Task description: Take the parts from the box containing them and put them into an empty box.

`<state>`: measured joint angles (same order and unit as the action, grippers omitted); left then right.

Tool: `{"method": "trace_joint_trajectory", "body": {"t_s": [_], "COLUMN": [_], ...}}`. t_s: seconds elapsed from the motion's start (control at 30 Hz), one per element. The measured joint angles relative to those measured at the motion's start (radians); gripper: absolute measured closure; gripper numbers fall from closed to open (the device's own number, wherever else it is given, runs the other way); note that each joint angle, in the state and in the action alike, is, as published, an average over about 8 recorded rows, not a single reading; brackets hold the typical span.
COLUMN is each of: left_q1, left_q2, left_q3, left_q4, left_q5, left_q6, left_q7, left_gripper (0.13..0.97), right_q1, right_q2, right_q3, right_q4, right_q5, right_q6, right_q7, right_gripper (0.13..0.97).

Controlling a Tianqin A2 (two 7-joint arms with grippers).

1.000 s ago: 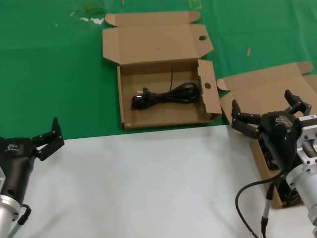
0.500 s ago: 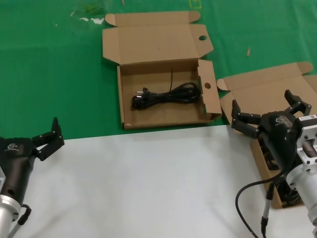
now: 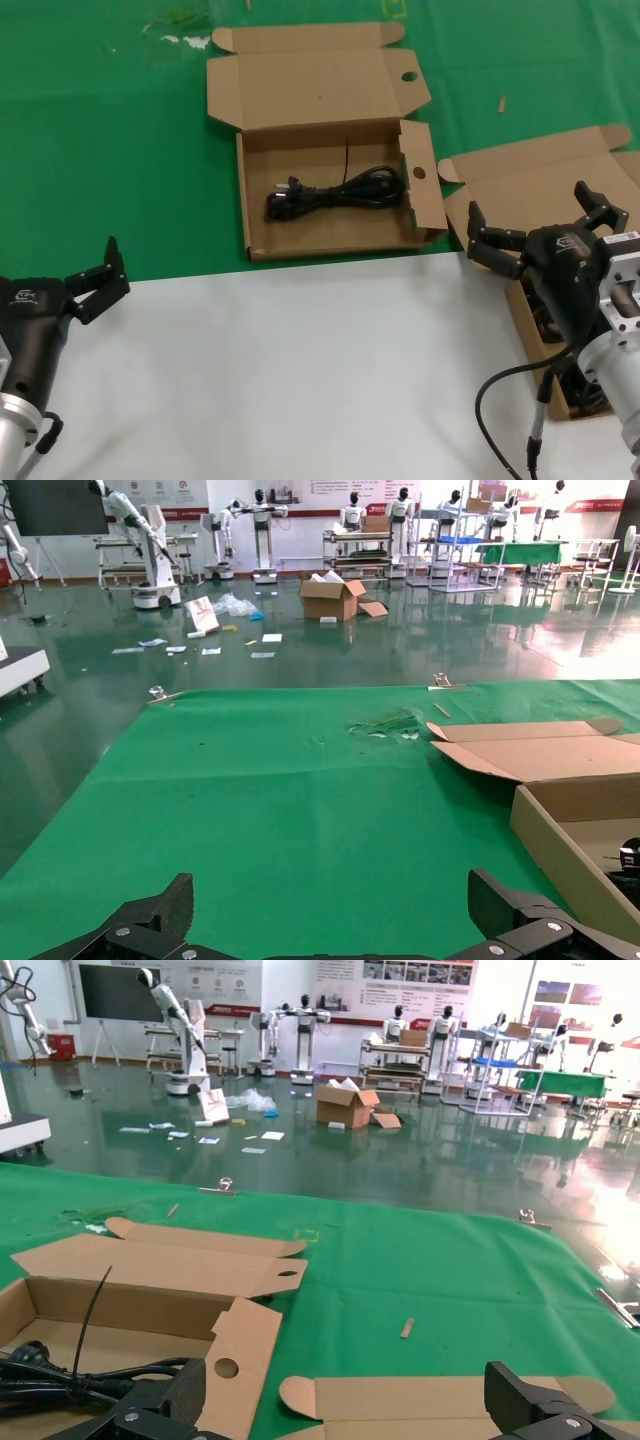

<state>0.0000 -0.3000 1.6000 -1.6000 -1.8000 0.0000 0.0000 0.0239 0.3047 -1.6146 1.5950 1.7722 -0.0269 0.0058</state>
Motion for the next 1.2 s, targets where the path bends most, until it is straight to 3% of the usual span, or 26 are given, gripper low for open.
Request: {"method": "trace_joint_trajectory", "body": {"t_s": [1.2], "left_q1": [0.000], "left_q2": [0.000], "left_q3": [0.000], "left_q4": [0.000], "left_q5": [0.000], "left_q6": [0.000], "left_q7": [0.000], "left_gripper": [0.132], "right_q1": [0.000], "right_q2": [0.000], "right_q3": [0.000], "right_q4": [0.000], "right_q5": [0.000], "right_q6": [0.000], "right_q7": [0.000], "right_gripper": [0.129]}}
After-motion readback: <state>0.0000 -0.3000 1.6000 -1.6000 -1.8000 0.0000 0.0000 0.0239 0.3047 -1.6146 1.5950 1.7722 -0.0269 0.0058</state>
